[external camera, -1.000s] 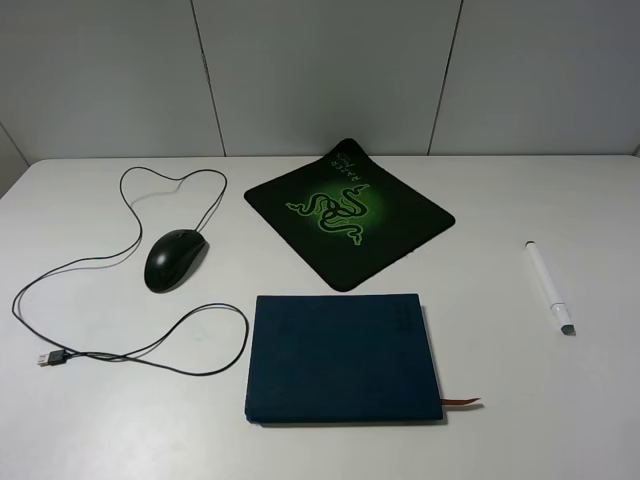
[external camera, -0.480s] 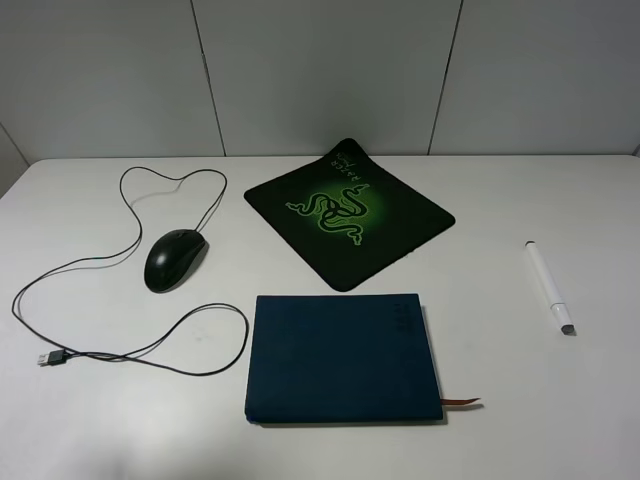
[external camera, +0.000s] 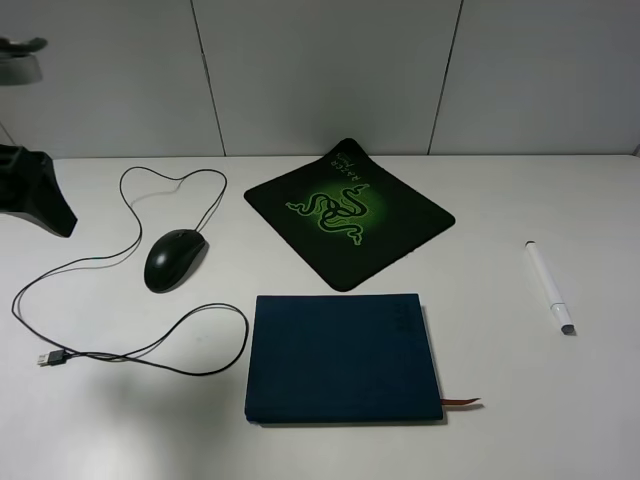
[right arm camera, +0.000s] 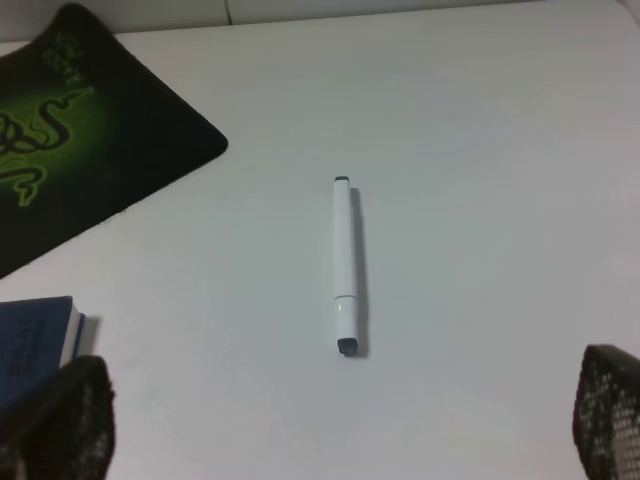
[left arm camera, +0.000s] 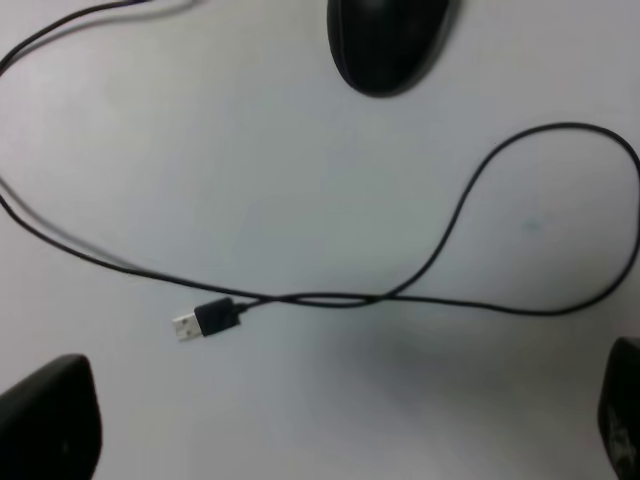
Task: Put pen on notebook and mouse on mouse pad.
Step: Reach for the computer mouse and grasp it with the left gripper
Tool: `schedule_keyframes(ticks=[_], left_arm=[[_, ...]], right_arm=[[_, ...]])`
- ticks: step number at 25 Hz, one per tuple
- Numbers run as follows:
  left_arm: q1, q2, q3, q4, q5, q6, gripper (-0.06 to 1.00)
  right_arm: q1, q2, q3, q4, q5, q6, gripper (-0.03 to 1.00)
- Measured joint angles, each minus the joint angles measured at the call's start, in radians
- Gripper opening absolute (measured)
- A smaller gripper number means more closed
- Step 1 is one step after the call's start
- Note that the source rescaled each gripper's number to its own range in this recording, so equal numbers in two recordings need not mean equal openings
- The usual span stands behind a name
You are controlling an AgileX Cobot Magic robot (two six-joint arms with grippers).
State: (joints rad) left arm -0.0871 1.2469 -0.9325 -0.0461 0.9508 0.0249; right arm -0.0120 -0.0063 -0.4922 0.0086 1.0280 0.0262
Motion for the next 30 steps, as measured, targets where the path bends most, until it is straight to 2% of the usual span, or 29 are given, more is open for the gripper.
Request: schedule_keyframes(ticks=[7, 21, 30], left_arm=[[-0.01, 0.201, -0.087, 0.046, -0.037, 0.001, 1.0], [-0.124, 0.553, -0.277, 0.09, -0.092, 0.001, 1.0], [-0.165, 0.696, -0.299, 0.094, -0.176, 0.001, 1.0]], right_arm=[[0.0, 0.0, 0.0, 0.0, 0.0, 0.0, 1.0], [0.0, 0.0, 0.0, 0.0, 0.0, 0.0, 1.0], [0.0, 0.0, 0.0, 0.0, 0.0, 0.0, 1.0]])
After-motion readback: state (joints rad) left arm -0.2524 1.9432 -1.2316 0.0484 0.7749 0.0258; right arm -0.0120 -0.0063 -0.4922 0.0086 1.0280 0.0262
